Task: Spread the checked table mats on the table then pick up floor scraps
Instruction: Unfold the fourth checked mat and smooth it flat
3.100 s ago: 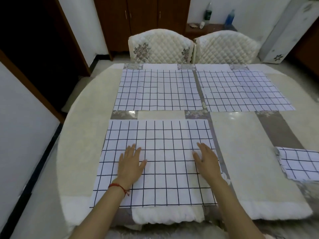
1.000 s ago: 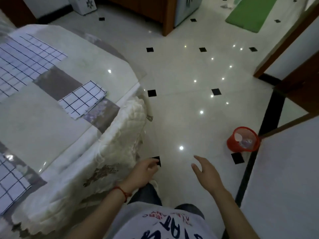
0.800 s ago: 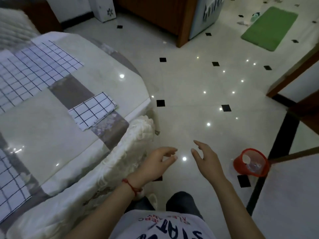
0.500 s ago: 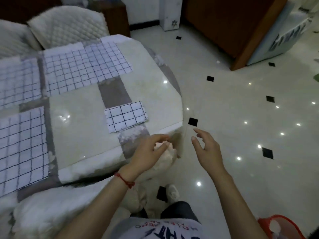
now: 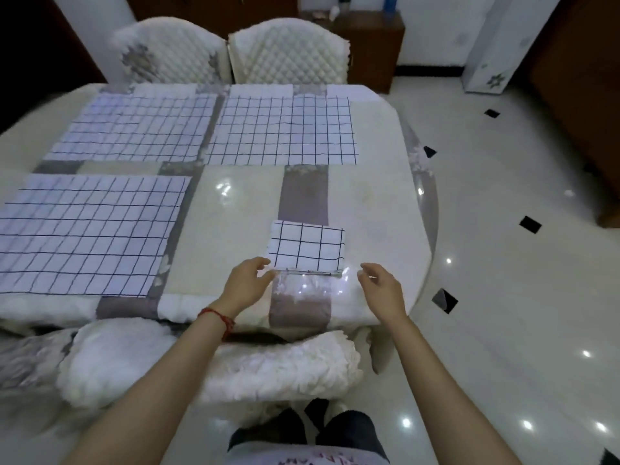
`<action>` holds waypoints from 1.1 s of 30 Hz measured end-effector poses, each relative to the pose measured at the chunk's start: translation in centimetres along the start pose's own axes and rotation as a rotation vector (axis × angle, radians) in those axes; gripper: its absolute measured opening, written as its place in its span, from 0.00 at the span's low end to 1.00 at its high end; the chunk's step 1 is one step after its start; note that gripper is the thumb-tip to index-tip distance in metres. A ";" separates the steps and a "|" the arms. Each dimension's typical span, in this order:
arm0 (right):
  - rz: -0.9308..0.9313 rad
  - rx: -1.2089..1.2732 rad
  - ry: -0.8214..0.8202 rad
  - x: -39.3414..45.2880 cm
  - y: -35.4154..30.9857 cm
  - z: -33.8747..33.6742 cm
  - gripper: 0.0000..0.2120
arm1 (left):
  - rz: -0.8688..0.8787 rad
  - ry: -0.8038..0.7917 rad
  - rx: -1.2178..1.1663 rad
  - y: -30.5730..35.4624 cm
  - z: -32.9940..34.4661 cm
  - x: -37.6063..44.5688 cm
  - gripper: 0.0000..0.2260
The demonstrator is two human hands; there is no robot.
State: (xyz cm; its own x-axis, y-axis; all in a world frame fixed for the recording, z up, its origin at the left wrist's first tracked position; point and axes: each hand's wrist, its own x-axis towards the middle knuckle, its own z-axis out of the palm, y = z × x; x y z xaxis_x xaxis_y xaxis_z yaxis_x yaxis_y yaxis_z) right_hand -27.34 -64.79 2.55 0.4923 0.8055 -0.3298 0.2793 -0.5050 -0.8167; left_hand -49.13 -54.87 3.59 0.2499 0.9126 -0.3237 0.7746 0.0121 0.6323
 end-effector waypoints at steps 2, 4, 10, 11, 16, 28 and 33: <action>0.036 0.021 -0.014 1.1 -0.4 0.7 0.15 | -0.032 -0.009 0.009 -0.5 0.0 1.3 0.17; 0.069 0.023 -0.019 2.1 -0.8 1.5 0.15 | -0.071 -0.012 0.009 -0.9 -0.1 2.8 0.18; 0.202 -0.036 0.024 5.0 -1.4 3.5 0.18 | -0.169 0.005 -0.076 -1.7 0.1 6.3 0.17; 0.222 -0.029 0.037 5.5 -1.5 3.8 0.18 | -0.171 0.013 -0.093 -1.8 0.2 6.8 0.17; 0.291 -0.073 0.048 6.8 -2.2 5.6 0.06 | -0.150 -0.039 -0.135 -0.9 1.4 8.5 0.17; 0.208 0.158 0.107 6.8 -5.1 4.7 0.16 | 0.320 -0.057 0.038 2.2 1.2 7.3 0.22; 0.171 0.258 0.047 6.0 -7.6 4.0 0.13 | 0.528 -0.038 0.110 4.4 2.4 6.2 0.21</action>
State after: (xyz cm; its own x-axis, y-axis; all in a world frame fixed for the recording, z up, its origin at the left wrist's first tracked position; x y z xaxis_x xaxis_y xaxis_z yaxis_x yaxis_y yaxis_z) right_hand -29.81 -54.83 4.90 0.5534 0.6975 -0.4552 -0.0265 -0.5315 -0.8466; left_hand -42.77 -50.13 2.71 0.6410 0.7675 -0.0087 0.5938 -0.4887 0.6392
